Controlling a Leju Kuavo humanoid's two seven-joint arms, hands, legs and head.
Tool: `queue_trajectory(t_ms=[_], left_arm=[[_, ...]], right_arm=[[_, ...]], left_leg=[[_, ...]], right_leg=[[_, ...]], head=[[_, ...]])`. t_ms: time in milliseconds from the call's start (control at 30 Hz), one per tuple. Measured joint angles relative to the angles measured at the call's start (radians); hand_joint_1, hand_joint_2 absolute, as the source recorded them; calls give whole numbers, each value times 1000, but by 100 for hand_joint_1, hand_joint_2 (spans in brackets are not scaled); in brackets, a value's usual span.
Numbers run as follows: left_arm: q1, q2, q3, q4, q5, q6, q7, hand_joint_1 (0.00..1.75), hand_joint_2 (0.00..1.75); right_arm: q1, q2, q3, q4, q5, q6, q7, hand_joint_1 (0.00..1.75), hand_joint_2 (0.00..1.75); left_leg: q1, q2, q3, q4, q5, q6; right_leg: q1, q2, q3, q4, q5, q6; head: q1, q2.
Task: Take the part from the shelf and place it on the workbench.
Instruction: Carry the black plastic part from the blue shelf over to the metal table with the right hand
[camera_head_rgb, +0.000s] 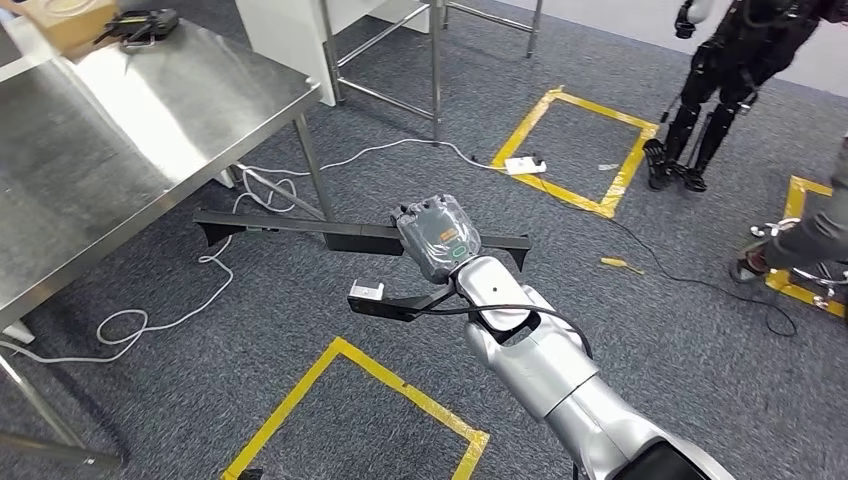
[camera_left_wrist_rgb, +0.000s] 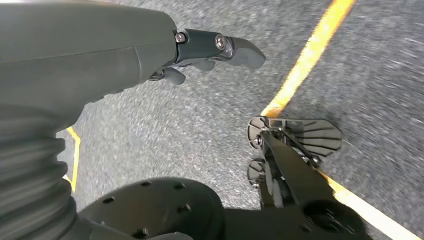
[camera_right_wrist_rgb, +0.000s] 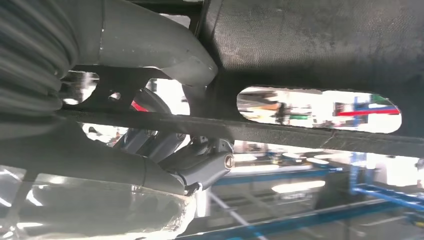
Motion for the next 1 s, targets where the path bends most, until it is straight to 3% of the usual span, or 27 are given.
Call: queue_trajectory(t_ms=[67,100,167,200,267,333,400,467,500,533,600,633,700,767,833,900,967,1000], left_arm=[[1,1,0,0,0,0,-1,0,175],[0,1,0,0,0,0,-2,0,175],[-3,2,0,-1,-1,0,-3,0,175],[-3,2,0,-1,-2,0,-3,0,175],[-2,2,0,0,-4,1,-4,0,175],[-1,1,0,0,-4,2,-4,0,175],[-5,0,0,-1,-4,2,-5,0,175],[-6,-1,1,-1,-4,3,-5,0,175],[-5,-1,1,-1,-4,3,-6,0,175],[-4,-2,1,-1,-4,3,-6,0,175],[-2,-3,1,-1,-4,4,-7,0,175],[-2,-3,2,-1,-4,4,-8,0,175],[-1,-3,3,-1,-3,5,-10,0,175],[5,-2,4,0,-3,6,-11,0,175],[9,-1,5,0,-3,6,-12,0,175],[8,-1,6,0,-3,5,-13,0,175],[7,-2,7,0,-4,4,-15,0,175],[8,-2,7,0,-4,4,-15,0,175]], right_arm=[[0,0,-1,0,0,0,0,175,175],[-1,0,-3,0,0,0,0,175,175],[-5,-1,-8,0,0,0,0,175,175],[-7,-1,-10,0,0,0,0,175,175],[-9,1,-12,0,1,0,0,175,175],[-12,3,-13,0,2,0,-1,175,175],[-11,-3,-14,0,2,0,-1,175,175],[-5,-10,-14,2,2,0,-2,175,175],[-1,-12,-14,3,3,0,-2,175,175],[0,-13,-14,4,3,0,-2,175,175],[-1,-14,-14,4,4,1,-2,175,175],[-3,-13,-14,4,4,1,-3,175,175],[-5,-12,-14,4,5,2,-4,175,175],[-7,-8,-14,4,5,2,-4,175,175],[-11,-2,-14,4,5,2,-4,175,175],[-15,-1,-17,3,5,2,-3,175,175],[-17,-4,-21,3,7,2,-1,175,175],[-19,-5,-24,3,9,2,-1,175,175]], left_leg=[[-3,18,56,-96,50,8],[-9,42,96,-167,75,15],[-20,75,146,-255,98,28],[-24,75,150,-267,99,33],[-22,49,150,-275,105,44],[-17,25,157,-291,116,56],[-14,-2,160,-298,123,63],[-14,-34,159,-298,124,63],[-14,-50,159,-297,125,62],[-13,-66,159,-297,125,61],[-11,-95,158,-294,126,53],[-12,-108,156,-293,126,47],[-10,-126,149,-292,128,32],[-5,-136,142,-294,132,18],[-3,-91,126,-264,114,10],[-3,-25,77,-159,58,6],[-1,-3,15,-33,6,3],[0,-1,-1,-3,0,3]], right_leg=[[5,-23,2,0,-2,0],[9,-34,3,0,-5,2],[17,-54,4,1,-9,8],[19,-65,5,1,-12,12],[21,-80,3,2,-16,21],[18,-39,-14,38,-35,27],[8,24,-66,150,-83,26],[-1,43,-127,268,-122,30],[-5,45,-138,285,-122,38],[-11,46,-127,258,-104,49],[-26,70,-65,121,-46,72],[-31,87,-34,59,-23,77],[-31,105,-10,11,-6,69],[-25,90,-9,9,-1,51],[-25,71,-5,3,3,31],[-19,48,0,-1,3,14],[-8,20,1,-1,-1,5],[-4,7,1,-1,-2,3]], head=[[0,0],[0,0],[2,0],[3,0],[4,0],[5,0],[8,0],[9,0],[9,0],[9,0],[9,0],[9,0],[9,0],[9,0],[6,0],[2,0],[2,0],[2,0]])
